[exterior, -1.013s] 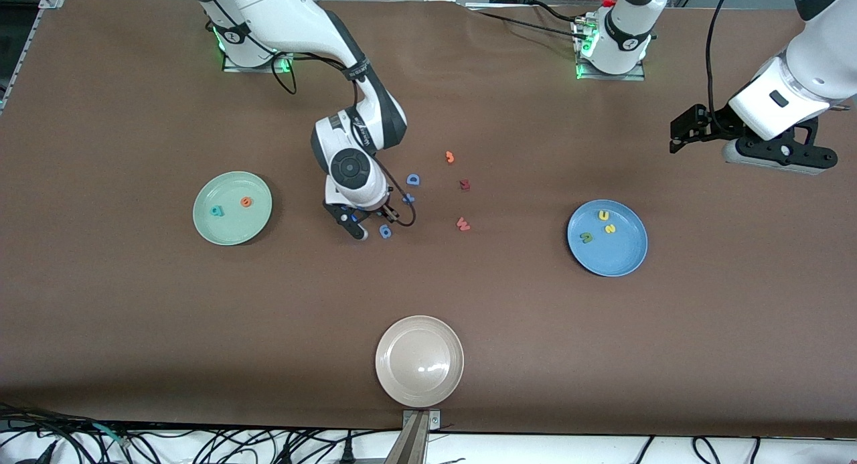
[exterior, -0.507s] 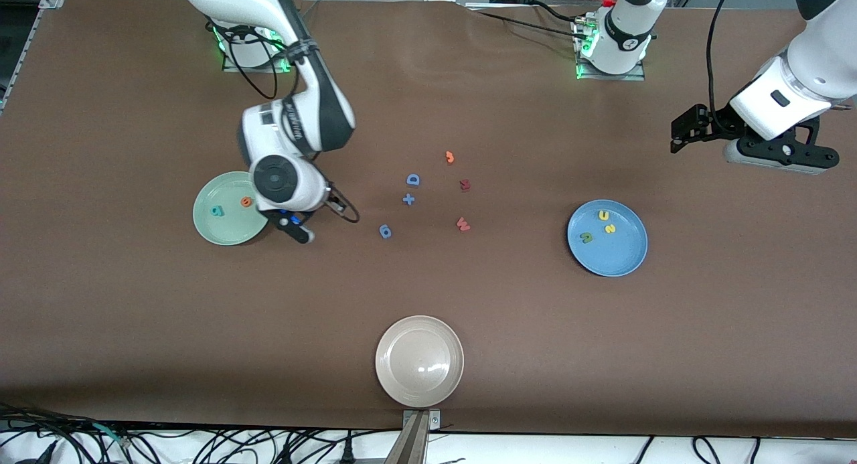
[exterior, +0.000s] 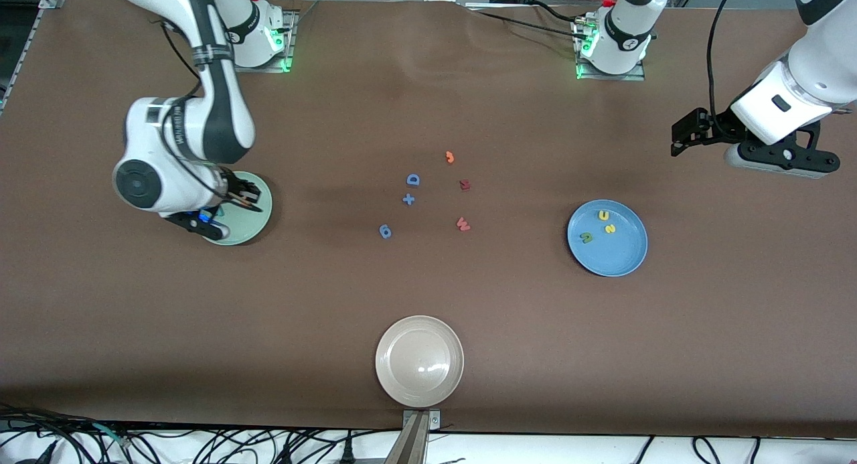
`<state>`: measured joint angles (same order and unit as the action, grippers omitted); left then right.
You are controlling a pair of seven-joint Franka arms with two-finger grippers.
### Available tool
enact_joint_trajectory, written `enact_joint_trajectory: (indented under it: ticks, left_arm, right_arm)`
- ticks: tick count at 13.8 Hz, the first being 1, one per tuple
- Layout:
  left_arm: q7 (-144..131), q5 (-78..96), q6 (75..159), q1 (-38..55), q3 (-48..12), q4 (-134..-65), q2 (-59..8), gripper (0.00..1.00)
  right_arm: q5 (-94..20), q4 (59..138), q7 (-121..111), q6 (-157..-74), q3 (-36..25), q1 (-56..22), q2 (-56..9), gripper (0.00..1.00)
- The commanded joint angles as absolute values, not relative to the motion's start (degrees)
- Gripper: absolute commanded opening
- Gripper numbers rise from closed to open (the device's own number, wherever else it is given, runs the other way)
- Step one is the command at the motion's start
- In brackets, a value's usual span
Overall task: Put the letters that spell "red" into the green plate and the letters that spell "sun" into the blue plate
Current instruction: 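Carry the teal letter onto the green plate and open the right gripper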
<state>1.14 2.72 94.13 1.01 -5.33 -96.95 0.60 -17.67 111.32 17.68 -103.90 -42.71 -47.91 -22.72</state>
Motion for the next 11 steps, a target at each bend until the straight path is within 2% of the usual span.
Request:
enact_joint_trajectory:
  ticks: [1, 6, 11]
  left_arm:
    - [0.7, 1.8, 92.6, 1.2, -5.2, -94.8, -0.4, 1.00]
    - [0.7, 1.8, 92.2, 1.2, -5.1, -94.8, -0.4, 1.00]
    - [0.7, 1.8, 91.7, 1.2, -5.1, -94.8, -0.4, 1.00]
  right_arm:
    - [-17.1, 119.5, 10.2, -109.7, -45.3, -48.9, -19.5, 0.00]
    - [-17.2, 130.7, 2.8, -125.8, -46.4, -48.8, -19.6, 0.00]
    - [-17.9, 132.0, 1.3, -130.5, -46.3, -48.1, -22.3, 0.00]
